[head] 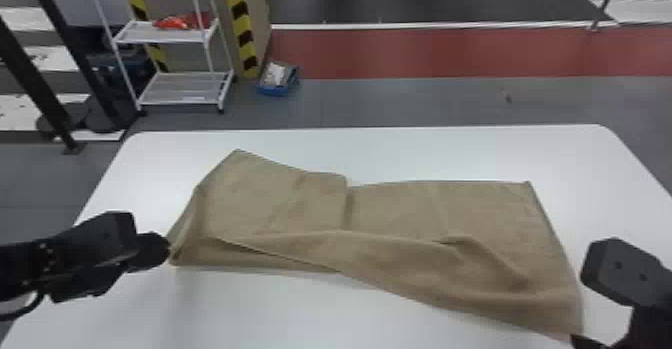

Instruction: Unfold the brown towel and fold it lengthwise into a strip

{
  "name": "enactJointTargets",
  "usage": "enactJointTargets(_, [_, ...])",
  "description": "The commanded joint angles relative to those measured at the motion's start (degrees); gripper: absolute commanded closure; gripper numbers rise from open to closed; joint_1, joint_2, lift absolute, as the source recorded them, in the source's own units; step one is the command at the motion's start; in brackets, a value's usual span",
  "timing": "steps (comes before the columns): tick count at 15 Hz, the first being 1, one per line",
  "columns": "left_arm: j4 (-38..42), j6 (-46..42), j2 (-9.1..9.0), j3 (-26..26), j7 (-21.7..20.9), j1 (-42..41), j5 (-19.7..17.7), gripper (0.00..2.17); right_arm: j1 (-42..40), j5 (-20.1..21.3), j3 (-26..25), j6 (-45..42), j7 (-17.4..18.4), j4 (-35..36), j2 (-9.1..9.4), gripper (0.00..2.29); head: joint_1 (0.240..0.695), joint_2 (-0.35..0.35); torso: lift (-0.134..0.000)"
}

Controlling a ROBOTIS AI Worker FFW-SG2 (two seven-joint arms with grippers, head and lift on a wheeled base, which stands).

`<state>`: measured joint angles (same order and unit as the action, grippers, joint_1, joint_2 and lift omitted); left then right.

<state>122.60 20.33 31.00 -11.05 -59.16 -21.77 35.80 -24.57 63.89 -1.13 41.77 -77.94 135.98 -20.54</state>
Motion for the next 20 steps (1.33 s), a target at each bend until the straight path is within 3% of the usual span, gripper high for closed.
enactJointTargets(1, [-0.3,-0.2,0.2,-0.2,0.1,-0.2,-0.1,2.14,0.0,1.3,0.7,-1.0,-0.4,-1.9,-0.55,0.41,0.695,0.054,-0.125])
enactJointTargets(4, [-0.6,-0.2,0.12,0.0,-0.1,0.0,0.0,2.14,1.6,1.8,2.6,-1.0,-0.4,-5.3,-0.55,0.62,0.695,0.053,-0.125])
enactJointTargets(12, [-0.7,-0.2,0.29,-0.4,-0.3,-0.2,-0.1,2.14,2.4,3.6,5.9,-1.0,-0.4,-8.1,-0.55,0.65,0.695,0.079,-0.125])
enactJointTargets(15, [-0.8,-0.2,0.2,-0.3,-0.3,-0.2,-0.1,2.14,3.1,3.8,6.7,-1.0,-0.4,-9.5,-0.55,0.8,0.695,0.08,-0.125])
enactJointTargets(17, [-0.9,-0.2,0.2,-0.6,-0.3,-0.2,-0.2,2.14,3.6,3.4,6.7,-1.0,-0.4,-9.5,-0.73,1.12,0.695,0.081,-0.125])
enactJointTargets(20, [-1.0,-0.2,0.2,-2.3,-0.2,-0.3,-0.8,2.14,3.9,2.6,5.8,-1.0,-0.4,-9.1,-1.17,1.12,0.695,0.087,-0.125])
